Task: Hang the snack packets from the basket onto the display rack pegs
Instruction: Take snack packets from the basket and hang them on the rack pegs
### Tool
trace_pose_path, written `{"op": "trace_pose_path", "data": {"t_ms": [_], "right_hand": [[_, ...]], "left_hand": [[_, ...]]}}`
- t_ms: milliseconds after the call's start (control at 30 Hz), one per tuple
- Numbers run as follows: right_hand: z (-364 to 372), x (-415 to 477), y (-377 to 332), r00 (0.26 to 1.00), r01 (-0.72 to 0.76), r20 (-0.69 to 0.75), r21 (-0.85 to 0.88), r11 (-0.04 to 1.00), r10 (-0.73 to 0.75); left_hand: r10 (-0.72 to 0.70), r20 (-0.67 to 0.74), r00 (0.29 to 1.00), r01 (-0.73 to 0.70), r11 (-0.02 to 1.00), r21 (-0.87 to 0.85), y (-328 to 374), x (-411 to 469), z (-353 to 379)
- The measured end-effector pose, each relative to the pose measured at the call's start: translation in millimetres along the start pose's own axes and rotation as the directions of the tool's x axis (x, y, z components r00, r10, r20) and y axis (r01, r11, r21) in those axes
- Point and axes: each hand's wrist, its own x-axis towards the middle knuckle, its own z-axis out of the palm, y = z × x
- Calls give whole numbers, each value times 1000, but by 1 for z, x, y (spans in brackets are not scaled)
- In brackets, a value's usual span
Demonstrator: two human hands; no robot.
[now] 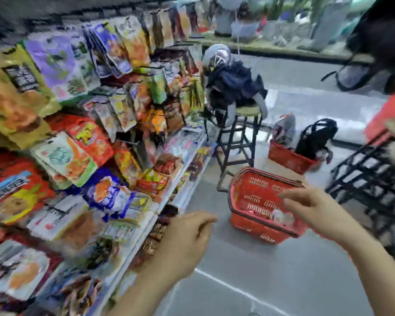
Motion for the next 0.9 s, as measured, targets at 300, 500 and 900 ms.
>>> {"op": "trace_pose_path", "data": {"t_ms": [300,500,900], "right_hand": [[-75,37,198,880,-386,-171,284,878,442],[-63,95,274,779,-567,-79,336,752,622],[75,311,472,776,-619,-3,187,763,630]], "left_hand": [[-86,189,978,84,996,20,24,145,177],[-166,296,941,157,986,56,-1,219,235],[-244,444,862,233,969,81,-200,426,452]]}}
